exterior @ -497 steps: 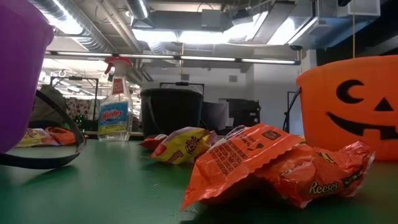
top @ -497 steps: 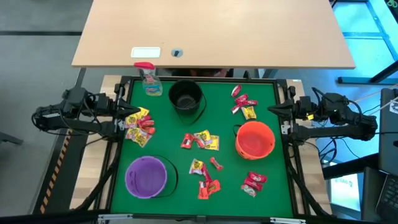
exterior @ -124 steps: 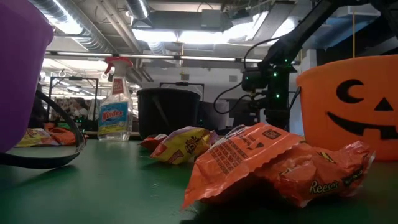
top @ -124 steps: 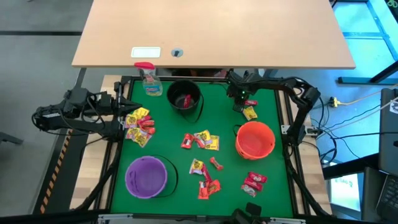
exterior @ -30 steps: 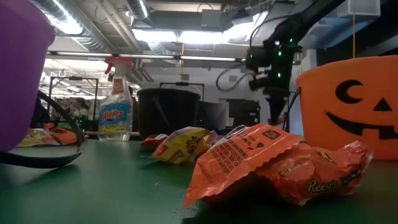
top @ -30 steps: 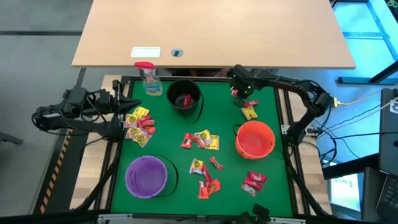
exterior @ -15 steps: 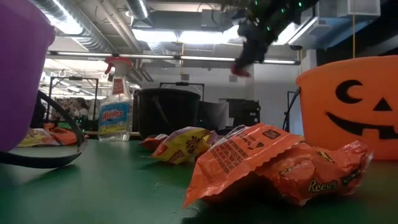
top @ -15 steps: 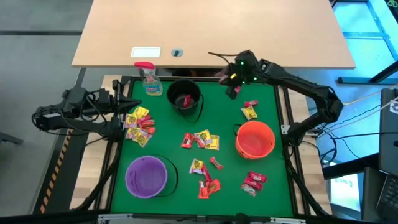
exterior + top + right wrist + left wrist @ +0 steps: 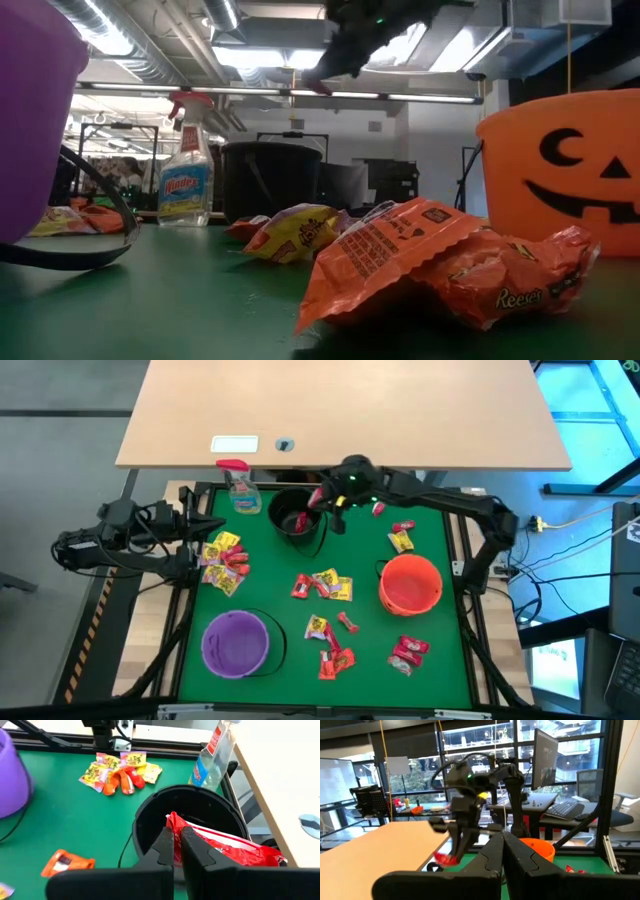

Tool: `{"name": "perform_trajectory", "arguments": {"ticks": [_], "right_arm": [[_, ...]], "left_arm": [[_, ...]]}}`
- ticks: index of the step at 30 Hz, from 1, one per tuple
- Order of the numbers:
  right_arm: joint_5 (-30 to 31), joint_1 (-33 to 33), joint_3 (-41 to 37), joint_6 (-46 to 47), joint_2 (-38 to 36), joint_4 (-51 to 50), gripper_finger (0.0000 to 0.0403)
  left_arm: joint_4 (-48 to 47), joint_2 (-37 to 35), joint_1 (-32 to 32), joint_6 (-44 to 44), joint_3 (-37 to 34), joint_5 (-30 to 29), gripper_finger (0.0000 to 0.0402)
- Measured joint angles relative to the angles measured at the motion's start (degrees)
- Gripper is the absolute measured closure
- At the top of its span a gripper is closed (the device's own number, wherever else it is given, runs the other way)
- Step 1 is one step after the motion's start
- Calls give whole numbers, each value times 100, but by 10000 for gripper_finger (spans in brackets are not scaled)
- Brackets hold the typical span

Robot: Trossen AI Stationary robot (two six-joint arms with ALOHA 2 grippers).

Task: Sort candy
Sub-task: Put the red candy into the black bucket, then put the orange candy into the orange bucket

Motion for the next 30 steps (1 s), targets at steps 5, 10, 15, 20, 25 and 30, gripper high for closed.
{"name": "perform_trajectory", "arguments": {"ticks": [5, 10, 15, 20, 25, 30], "right_arm": [[-216, -6, 789, -53, 796, -370, 393], [-204, -6, 1159, -79, 1173, -603, 393], [-219, -6, 1161, -103, 1262, -619, 393], [-237, -5, 1161, -111, 1262, -646, 378], [-238, -2, 1161, -190, 1262, -667, 333], [-238, -2, 1161, -195, 1262, -686, 291]], "left_arm": [[35, 0, 1, 1, 0, 0, 401], [54, -1, 0, 1, 0, 4, 401], [55, 0, 2, 1, 0, 2, 401], [55, 0, 1, -4, 0, 2, 401], [52, 0, 1, -110, 0, 2, 401], [52, 0, 1, -112, 0, 2, 401]]}}
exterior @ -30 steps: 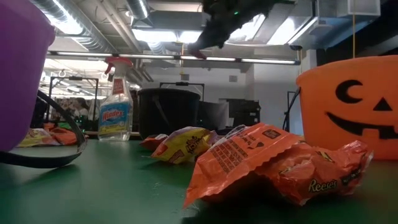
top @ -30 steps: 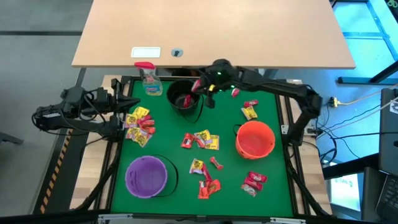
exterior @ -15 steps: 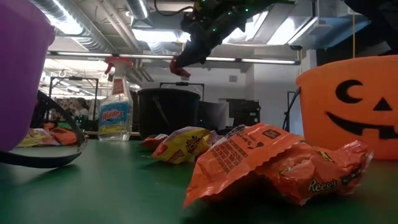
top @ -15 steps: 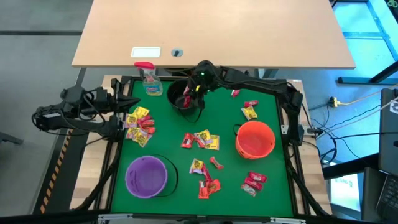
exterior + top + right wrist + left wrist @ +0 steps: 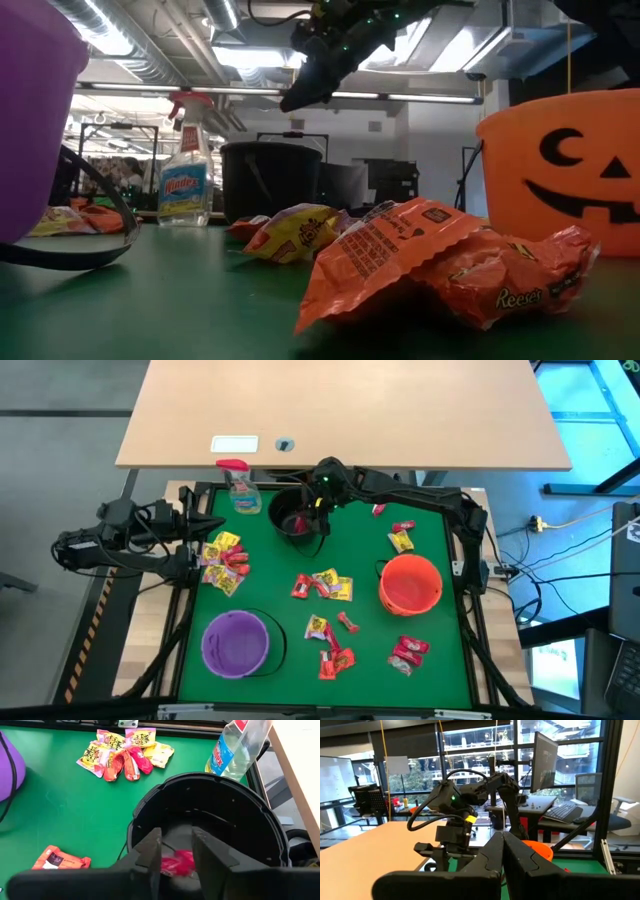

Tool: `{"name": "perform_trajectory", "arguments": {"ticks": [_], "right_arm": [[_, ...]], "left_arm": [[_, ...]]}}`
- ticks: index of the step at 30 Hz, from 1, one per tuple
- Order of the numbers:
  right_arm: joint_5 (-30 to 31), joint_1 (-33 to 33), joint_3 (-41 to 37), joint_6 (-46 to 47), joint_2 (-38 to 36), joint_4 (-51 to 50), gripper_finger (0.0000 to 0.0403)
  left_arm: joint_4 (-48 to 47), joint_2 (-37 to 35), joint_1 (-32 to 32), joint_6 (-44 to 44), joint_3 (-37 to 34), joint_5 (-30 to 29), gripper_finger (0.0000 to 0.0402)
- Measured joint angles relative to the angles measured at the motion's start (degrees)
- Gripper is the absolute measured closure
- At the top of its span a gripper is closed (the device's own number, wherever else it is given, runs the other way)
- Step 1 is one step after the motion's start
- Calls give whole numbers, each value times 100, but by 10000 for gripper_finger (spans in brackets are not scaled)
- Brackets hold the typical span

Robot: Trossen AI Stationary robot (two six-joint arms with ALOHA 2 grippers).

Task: Sort candy
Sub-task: Put the orange candy into the orange bucket

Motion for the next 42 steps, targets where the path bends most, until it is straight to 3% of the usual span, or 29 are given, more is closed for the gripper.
{"name": "perform_trajectory", "arguments": {"ticks": [6, 12, 20, 25, 31, 42], "right_arm": [[157, 0, 0, -33, -23, -212, 271], [174, 158, 2, 231, -318, -1934, 270], [1228, 824, -7, 539, -921, -3311, 269], [1836, 1039, -328, 913, -1485, -3267, 269], [2109, 1036, -1354, 1243, -2350, -2585, 269], [2939, 1036, -2870, 1508, -3756, -1370, 269]], "left_arm": [[-1, 0, 1, -3, 0, 0, 401], [170, 92, -2, -42, 0, -2, 401], [222, 842, -2, 364, 0, -13, 401], [175, 1270, -2, 458, -2, -13, 401], [149, 1682, -2, 453, -2, -7, 394], [195, 2937, 179, 389, 0, 1, 270]]}}
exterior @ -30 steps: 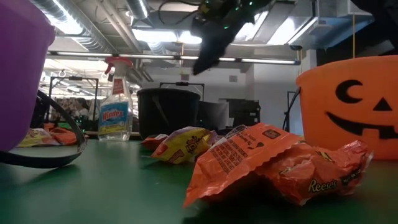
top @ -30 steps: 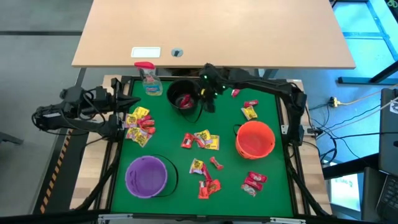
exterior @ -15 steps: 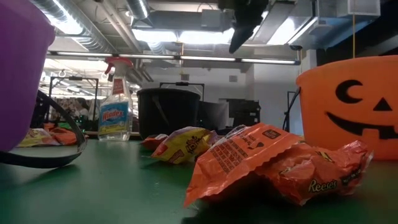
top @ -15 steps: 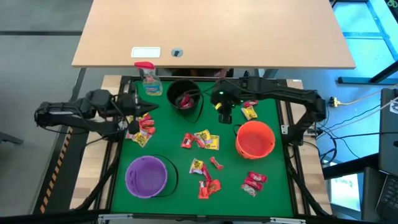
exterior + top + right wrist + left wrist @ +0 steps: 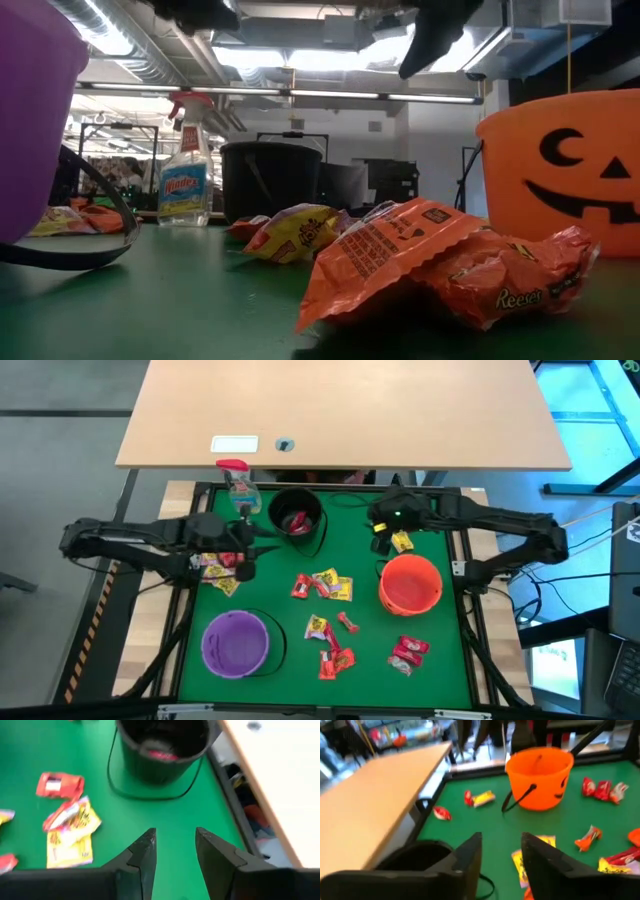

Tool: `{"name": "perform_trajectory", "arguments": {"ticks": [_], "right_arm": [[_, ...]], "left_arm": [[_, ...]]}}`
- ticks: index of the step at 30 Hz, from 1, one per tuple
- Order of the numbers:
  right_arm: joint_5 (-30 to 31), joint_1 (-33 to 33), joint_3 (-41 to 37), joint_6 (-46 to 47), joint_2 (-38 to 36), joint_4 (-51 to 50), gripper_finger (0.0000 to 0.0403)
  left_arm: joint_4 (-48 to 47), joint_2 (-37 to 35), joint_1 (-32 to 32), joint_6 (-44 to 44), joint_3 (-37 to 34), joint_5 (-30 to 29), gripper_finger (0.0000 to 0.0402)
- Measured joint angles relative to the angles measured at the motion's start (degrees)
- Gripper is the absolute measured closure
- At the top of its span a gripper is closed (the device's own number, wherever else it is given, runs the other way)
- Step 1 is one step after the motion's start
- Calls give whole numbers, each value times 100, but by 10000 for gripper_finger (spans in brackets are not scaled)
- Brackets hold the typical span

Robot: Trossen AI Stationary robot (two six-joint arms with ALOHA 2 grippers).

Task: Sort candy
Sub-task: Put the orange candy into the orange bucket

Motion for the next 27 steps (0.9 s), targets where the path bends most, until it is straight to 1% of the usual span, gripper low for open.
{"name": "perform_trajectory", "arguments": {"ticks": [4, 8, 15, 18, 21, 24, 27], "right_arm": [[280, 0, -144, -55, -293, 246, 269], [282, 0, -235, -144, -469, 382, 269], [280, 0, -350, -16, -504, 454, 269], [280, 1, -467, 26, -504, 657, 269], [295, 7, -548, 229, -502, 739, 269], [375, 9, -711, 410, -511, 1065, 269], [368, 11, -887, 588, -502, 1328, 269]], "left_arm": [[-38, 558, 177, -315, 0, 146, 234], [-31, 1112, 333, -563, 0, 439, 208], [-46, 1971, 449, -582, 0, 1098, 169], [-32, 2171, 413, -555, 0, 1300, 162], [-19, 2316, 296, -391, 0, 1317, 160], [-6, 2454, 171, -104, 0, 1327, 160], [86, 2625, 95, -64, 0, 1330, 160]]}}
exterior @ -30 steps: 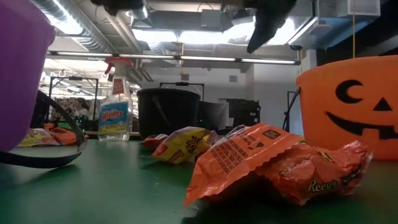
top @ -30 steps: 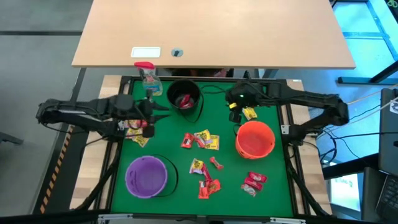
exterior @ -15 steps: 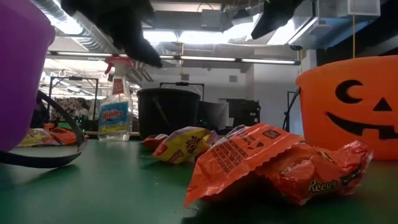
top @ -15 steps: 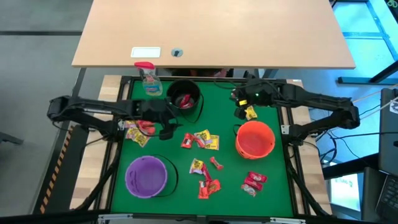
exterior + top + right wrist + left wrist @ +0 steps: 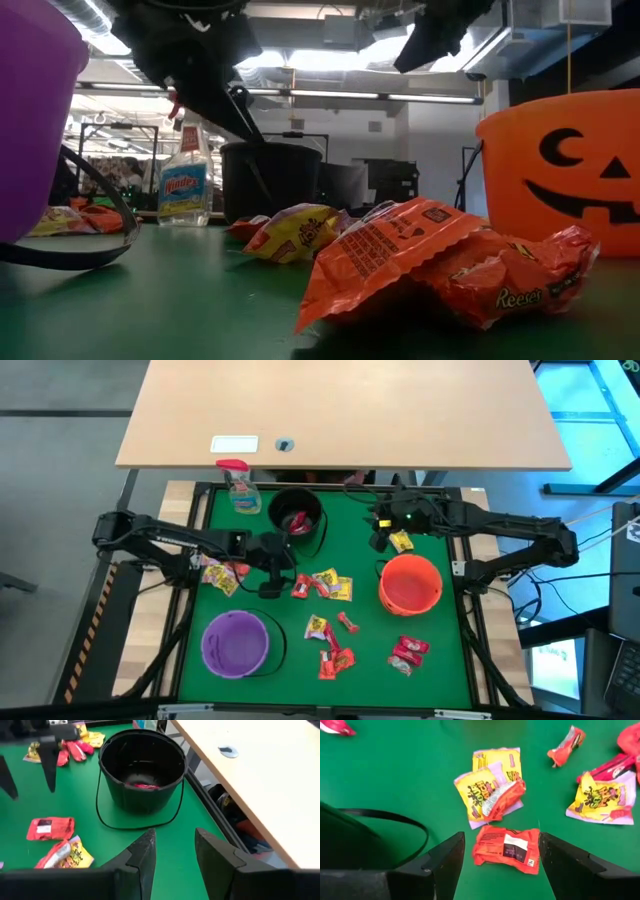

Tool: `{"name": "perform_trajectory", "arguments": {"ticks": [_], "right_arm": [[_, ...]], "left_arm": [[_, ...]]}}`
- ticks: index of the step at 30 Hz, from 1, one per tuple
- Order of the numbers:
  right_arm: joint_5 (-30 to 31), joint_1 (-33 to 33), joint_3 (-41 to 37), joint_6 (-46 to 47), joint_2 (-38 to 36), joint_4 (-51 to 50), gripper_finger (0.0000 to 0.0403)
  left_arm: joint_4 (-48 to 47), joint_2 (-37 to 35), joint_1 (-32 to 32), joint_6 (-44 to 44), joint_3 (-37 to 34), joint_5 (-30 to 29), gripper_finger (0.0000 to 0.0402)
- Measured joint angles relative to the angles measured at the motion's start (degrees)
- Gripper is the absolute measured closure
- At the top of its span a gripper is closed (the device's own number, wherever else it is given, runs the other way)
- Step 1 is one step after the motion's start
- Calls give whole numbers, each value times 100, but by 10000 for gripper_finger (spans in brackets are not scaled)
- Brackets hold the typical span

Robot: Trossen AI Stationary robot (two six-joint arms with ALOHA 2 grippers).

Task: Sort candy
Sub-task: Put the orange candy into the orange bucket

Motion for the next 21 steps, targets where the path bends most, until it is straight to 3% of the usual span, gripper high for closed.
{"name": "perform_trajectory", "arguments": {"ticks": [13, 21], "right_arm": [[6, 0, -300, 613, 0, 286, 269], [11, 0, -300, 599, 0, 603, 269]], "left_arm": [[64, 581, -88, 124, 6, -24, 159], [-106, 1358, -514, 354, 566, -375, 159]]}}
